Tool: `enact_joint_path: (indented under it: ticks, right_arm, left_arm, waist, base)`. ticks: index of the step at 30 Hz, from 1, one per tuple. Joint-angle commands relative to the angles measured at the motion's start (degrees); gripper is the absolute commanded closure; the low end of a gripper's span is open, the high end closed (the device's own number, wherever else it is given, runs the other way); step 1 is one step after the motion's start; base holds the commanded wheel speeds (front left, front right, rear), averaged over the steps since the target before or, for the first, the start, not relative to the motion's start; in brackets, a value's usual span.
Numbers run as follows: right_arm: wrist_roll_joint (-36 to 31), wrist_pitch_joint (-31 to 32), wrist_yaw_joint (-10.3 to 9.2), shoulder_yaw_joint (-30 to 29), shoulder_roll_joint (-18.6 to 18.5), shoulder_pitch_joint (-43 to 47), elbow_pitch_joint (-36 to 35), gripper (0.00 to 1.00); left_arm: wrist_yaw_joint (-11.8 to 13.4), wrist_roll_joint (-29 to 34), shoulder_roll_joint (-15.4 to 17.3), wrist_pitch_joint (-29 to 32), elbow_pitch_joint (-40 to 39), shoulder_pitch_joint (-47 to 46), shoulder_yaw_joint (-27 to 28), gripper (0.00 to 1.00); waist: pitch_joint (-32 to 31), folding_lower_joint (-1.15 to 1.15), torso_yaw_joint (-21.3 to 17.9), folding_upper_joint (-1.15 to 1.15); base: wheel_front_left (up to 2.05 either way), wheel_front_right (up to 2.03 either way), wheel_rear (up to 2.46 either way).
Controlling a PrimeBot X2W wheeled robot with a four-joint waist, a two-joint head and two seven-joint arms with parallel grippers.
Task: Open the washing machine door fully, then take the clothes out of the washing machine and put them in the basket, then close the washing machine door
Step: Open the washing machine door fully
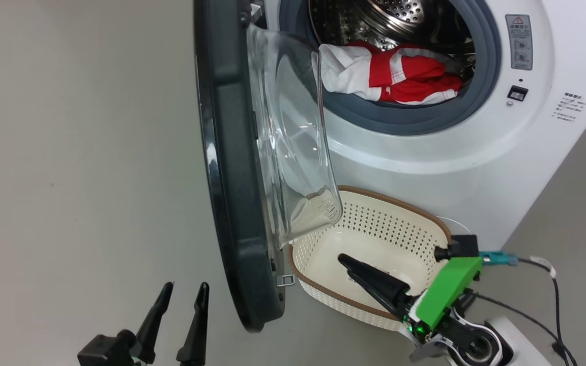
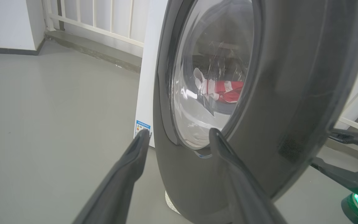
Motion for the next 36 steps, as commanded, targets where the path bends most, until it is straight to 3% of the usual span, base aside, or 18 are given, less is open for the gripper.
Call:
enact_joint_path:
  ticks: [1, 22, 36]
  right_arm:
    - [-0.83, -0.98, 0.45, -0.10, -0.05, 0.62, -1.17, 0.00]
    - [-3.91, -11.10, 0.45, -3.37, -4.37, 8.09, 0.72, 0.00]
    - [-12.44, -26.57, 0.45, 1.57, -9.40, 7.61, 3.61, 0.00]
  left_arm:
    - [-0.31, 0.56, 0.44, -0.54, -1.15, -0.13, 2.10, 0.00]
    - [-0.31, 0.54, 0.44, -0.54, -1.53, 0.65, 3.45, 0.00]
    - [-0.31, 0.46, 0.44, -0.54, -1.53, 0.76, 3.80, 0.00]
  waist:
    - [-0.10, 0.00, -0.44, 0.00]
    - [-0.77, 0.00, -3.13, 0.00]
    - [-1.00, 0.00, -3.98, 0.00]
  base:
    - [0.00, 0.00, 0.00]
    - [0.00, 0.00, 0.00]
    - [0.00, 0.00, 0.00]
